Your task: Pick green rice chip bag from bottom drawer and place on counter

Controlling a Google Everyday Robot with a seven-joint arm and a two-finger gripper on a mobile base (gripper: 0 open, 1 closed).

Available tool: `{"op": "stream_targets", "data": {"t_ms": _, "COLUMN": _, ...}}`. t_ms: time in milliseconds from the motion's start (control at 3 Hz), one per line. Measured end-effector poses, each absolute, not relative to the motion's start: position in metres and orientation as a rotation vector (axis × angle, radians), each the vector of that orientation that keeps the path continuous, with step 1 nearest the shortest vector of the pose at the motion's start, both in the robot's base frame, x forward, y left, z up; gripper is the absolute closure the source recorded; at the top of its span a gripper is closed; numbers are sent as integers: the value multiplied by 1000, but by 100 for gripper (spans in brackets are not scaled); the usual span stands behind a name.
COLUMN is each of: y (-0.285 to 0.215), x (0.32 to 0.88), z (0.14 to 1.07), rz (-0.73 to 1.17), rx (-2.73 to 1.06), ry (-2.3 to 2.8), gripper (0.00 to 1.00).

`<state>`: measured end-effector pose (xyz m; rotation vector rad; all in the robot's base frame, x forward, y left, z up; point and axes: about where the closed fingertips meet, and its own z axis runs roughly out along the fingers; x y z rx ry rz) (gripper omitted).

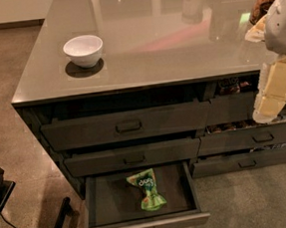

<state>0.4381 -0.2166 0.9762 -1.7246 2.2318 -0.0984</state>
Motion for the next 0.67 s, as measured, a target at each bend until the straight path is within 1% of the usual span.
{"op": "stream_targets", "data": {"t_ms": 333, "y": -217, "x": 438, "z": 976, "rz": -98, "rx": -1725, "ry": 2232, "gripper": 0}}
{"op": "stream_targets", "data": {"t_ms": 667, "y": -217, "x": 438, "z": 976, "rz": -98, "rx": -1725, "ry": 2232, "gripper": 19}}
